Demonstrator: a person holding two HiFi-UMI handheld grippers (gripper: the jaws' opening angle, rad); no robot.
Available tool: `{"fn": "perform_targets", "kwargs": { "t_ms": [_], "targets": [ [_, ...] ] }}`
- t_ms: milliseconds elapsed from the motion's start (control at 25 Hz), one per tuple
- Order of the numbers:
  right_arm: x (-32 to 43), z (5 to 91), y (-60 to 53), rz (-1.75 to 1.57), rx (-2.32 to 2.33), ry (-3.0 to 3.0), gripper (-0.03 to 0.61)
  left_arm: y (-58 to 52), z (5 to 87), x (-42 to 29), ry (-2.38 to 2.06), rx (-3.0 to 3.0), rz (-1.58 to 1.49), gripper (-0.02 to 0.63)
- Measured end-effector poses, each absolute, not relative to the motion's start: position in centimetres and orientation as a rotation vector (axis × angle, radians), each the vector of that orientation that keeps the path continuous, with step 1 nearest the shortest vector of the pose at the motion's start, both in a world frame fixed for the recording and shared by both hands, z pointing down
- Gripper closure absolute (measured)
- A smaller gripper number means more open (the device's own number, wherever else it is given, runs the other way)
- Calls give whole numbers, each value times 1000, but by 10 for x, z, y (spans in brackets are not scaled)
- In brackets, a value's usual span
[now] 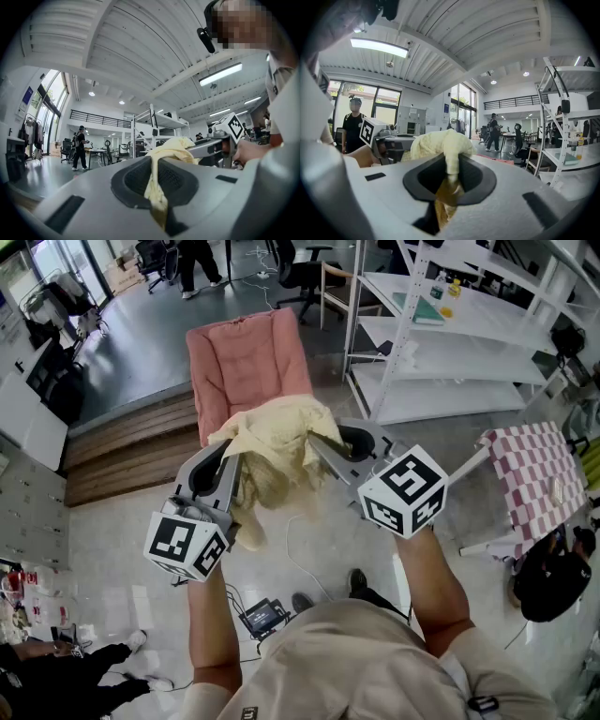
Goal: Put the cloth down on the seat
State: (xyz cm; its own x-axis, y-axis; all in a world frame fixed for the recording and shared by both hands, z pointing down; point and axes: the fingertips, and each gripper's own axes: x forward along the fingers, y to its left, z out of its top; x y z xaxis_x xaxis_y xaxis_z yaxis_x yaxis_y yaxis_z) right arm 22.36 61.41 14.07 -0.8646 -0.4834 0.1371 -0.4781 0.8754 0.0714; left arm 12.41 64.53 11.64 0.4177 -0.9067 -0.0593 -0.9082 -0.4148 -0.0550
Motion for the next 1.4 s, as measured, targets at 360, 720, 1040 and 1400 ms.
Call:
{"fn": "perform_targets", "kwargs": {
  "t_ms": [360,720,1040,1400],
  "targets": [
    [209,146,618,-50,761,-2888,528,645,131,106,1644,-2589,37,595],
    [186,148,624,-55,794,-2879,528,650,135,83,1608,-2605,62,595],
    [170,151,619,-29,780,-2893,528,646,138,67,1613,-2617,67,595],
    [160,154,566,36,722,-2949,528,601,147,59,1661,-2595,35,597]
  ]
}}
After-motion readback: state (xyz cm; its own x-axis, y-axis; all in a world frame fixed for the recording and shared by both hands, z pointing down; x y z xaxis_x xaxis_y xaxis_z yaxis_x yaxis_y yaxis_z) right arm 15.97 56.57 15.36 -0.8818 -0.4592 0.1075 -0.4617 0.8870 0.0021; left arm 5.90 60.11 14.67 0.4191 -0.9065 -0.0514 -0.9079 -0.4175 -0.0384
